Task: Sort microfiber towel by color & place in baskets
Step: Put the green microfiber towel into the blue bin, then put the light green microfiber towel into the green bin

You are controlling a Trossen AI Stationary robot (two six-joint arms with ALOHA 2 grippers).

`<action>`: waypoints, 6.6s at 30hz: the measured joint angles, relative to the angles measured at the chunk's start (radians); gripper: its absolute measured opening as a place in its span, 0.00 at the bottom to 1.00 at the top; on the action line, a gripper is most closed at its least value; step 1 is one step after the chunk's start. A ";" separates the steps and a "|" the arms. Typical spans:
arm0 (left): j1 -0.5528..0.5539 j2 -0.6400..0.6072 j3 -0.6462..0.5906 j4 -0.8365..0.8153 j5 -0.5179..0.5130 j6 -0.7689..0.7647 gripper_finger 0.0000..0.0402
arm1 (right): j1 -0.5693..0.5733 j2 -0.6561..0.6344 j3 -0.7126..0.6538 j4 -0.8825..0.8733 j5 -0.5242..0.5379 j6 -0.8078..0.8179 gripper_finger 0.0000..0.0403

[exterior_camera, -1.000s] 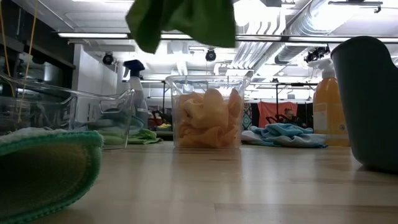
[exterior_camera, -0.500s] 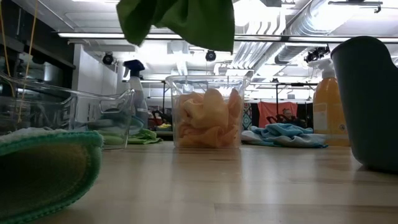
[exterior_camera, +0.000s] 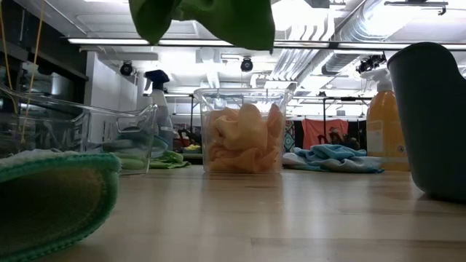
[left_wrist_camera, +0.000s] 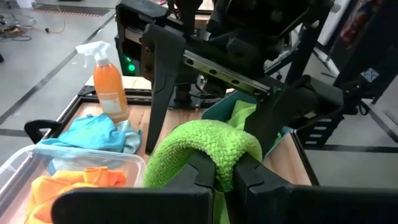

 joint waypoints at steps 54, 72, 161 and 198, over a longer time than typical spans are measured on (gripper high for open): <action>0.003 -0.348 -0.268 0.001 -0.228 -0.098 0.39 | 0.233 -0.330 -0.002 -0.962 0.007 0.780 0.00; 0.003 -0.356 -0.316 0.189 -0.232 -0.053 0.39 | 0.669 -0.142 -0.055 -1.221 0.077 1.625 0.00; 0.002 -0.223 -0.316 0.214 -0.141 -0.243 0.39 | -0.007 -0.338 -0.496 -0.349 -0.236 0.677 0.55; -0.333 0.099 -0.217 0.202 0.120 -0.386 0.39 | 0.073 -0.433 -0.655 0.426 -0.371 0.762 0.55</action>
